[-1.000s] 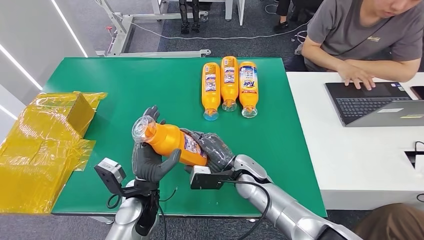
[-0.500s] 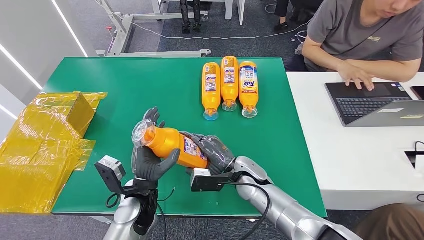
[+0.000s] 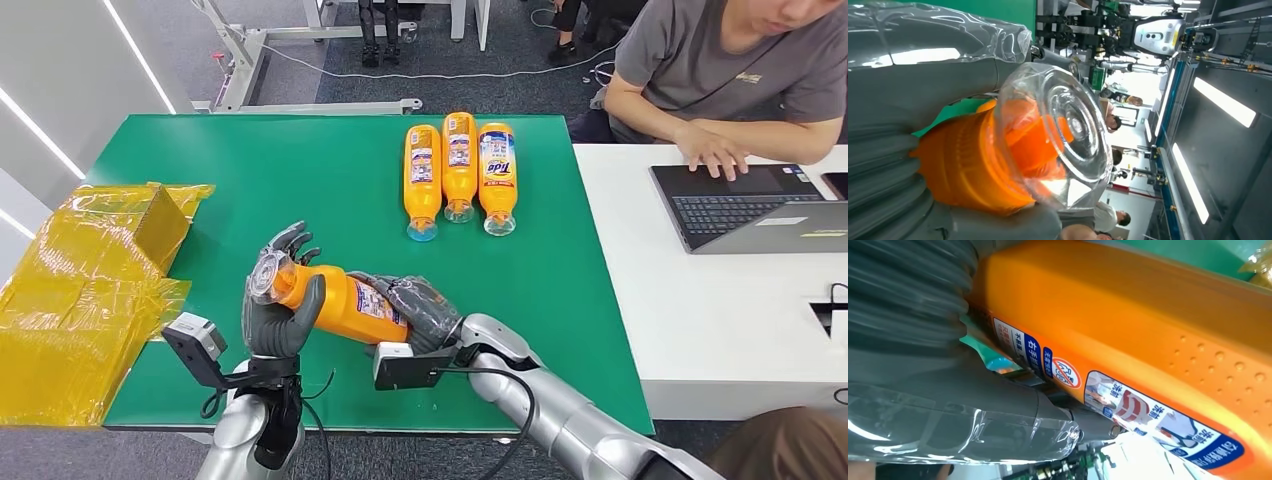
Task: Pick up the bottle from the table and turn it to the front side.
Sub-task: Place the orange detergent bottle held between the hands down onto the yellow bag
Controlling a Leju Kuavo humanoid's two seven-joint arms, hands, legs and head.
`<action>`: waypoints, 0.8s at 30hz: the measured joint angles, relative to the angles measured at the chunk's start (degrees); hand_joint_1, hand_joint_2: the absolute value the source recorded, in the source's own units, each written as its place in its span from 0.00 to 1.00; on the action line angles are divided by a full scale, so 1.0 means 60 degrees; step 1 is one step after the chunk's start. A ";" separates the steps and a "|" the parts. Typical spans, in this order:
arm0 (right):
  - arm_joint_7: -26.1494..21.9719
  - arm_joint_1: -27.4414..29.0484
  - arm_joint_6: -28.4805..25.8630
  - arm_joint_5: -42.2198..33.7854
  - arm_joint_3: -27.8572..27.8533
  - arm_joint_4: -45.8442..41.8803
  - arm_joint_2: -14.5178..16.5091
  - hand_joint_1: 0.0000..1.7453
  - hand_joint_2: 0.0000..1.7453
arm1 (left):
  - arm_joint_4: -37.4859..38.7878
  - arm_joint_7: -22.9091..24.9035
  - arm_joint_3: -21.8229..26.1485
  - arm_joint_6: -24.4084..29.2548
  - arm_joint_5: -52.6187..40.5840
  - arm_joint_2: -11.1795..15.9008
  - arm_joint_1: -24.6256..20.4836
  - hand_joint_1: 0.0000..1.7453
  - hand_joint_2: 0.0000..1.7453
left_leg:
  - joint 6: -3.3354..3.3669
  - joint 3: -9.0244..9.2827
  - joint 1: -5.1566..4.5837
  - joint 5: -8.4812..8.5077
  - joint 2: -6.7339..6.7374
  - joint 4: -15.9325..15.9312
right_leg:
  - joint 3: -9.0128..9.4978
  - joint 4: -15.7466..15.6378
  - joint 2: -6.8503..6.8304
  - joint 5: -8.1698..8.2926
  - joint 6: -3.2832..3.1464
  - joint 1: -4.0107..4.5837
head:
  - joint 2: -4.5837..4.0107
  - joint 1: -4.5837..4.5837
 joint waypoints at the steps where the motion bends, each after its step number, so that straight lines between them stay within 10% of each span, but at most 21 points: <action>1: 0.0005 -0.0036 0.0024 0.0000 0.0015 -0.0011 0.0001 1.00 1.00 | -0.0050 0.0000 0.0001 0.0007 0.0022 -0.0002 0.0026 1.00 1.00 | 0.0000 0.0000 0.0000 0.0000 0.0000 0.0000 | 0.0000 0.0000 0.0000 0.0000 0.0000 0.0000 | 0.0000 0.0000; 6: 0.0023 -0.0190 -0.0005 0.0010 0.0096 -0.0063 0.0014 0.99 1.00 | -0.0259 0.0000 -0.0001 0.0060 0.0148 -0.0023 0.0104 1.00 1.00 | 0.0001 -0.0001 0.0000 0.0001 -0.0003 0.0001 | 0.0002 0.0000 -0.0006 0.0000 0.0000 0.0000 | 0.0000 -0.0001; 10: 0.0067 -0.0217 -0.0177 0.0040 0.0142 -0.0096 0.0034 0.00 1.00 | -0.0335 0.0000 -0.0003 0.0089 0.0215 -0.0042 0.0101 1.00 1.00 | 0.0001 -0.0001 0.0000 0.0000 -0.0003 0.0001 | 0.0001 0.0000 -0.0006 0.0000 0.0000 0.0000 | 0.0000 -0.0001; 24: -0.1227 0.0622 -0.3546 -0.1619 -0.0206 -0.0639 0.0165 0.00 1.00 | -0.0413 -0.0004 0.0015 0.0086 0.0680 -0.0200 -0.0067 1.00 1.00 | 0.0000 -0.0001 0.0000 -0.0001 -0.0003 0.0001 | 0.0000 -0.0001 -0.0005 -0.0001 0.0001 0.0000 | 0.0000 0.0001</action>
